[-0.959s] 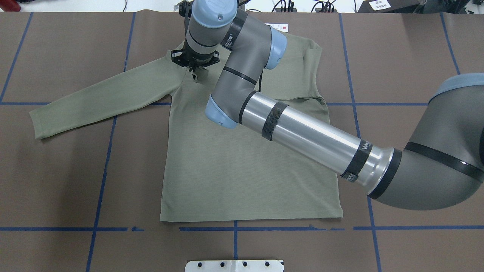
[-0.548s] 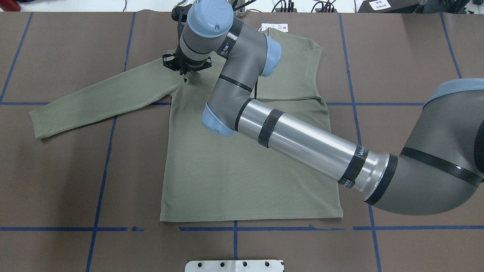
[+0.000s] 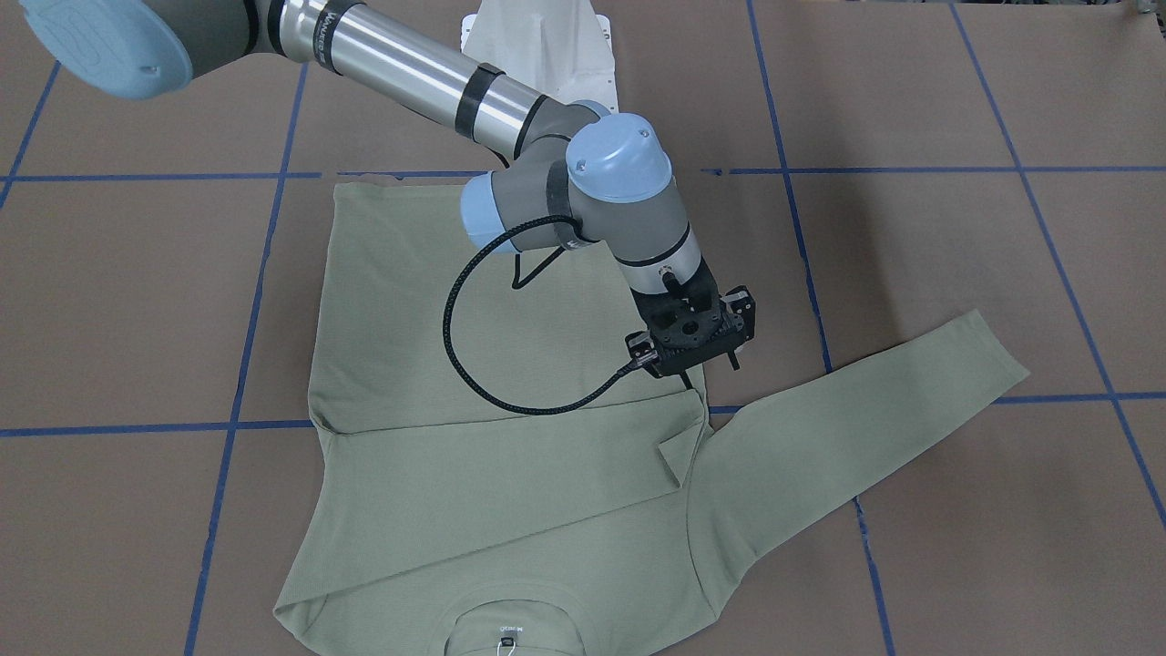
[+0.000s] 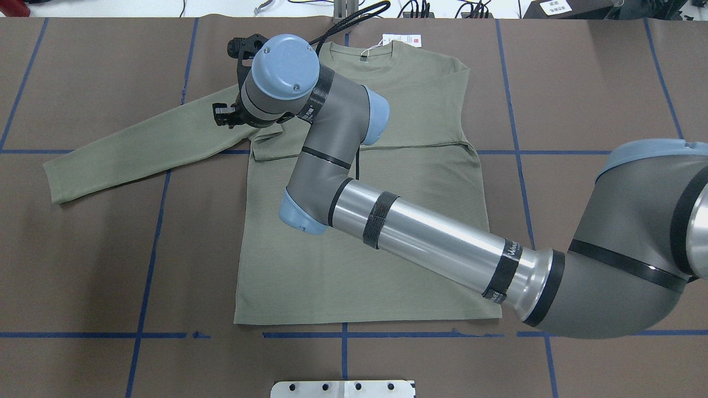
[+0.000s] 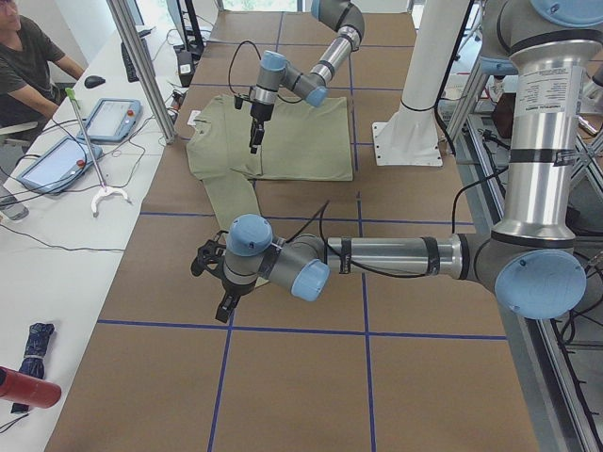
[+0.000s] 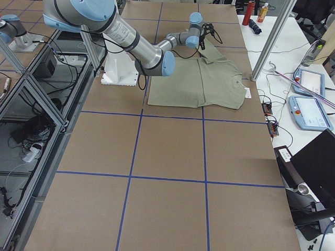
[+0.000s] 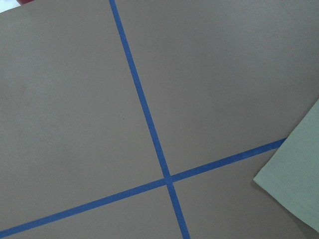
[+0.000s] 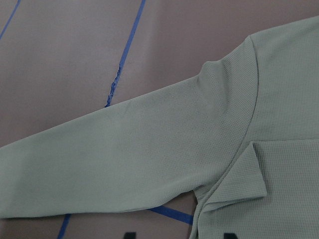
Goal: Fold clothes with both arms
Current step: 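Carry the sleeve cuff with the right gripper across the shirt toward the collar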
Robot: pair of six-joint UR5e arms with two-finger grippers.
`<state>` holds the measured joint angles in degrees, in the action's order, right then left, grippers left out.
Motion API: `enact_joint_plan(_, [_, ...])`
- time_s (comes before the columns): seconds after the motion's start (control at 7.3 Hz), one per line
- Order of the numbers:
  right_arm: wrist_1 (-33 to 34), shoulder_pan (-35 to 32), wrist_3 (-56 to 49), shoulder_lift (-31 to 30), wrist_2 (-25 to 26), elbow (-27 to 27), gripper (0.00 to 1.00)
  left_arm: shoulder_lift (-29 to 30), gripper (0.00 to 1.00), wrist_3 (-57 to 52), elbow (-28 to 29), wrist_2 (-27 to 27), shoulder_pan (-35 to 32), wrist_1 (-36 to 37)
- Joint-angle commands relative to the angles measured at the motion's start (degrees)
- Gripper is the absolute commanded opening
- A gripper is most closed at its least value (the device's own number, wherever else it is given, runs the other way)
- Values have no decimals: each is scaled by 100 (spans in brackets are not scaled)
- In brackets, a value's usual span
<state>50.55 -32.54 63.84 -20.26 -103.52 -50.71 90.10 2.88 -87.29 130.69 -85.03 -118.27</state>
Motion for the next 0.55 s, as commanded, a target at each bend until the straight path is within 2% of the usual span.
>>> enact_joint_plan(0.0, [216,20,363,-56,52,-9,100,34,100,2,54,0,4,5])
enact_joint_plan(0.14, [732,-15,393,-65,43,-174,100,60,100,341,45,-9,108,-73])
enact_joint_plan(0.41, [2521,-338,174,-712,-254,-1443,100,-27,100,2975,124,-96,1036,-1533])
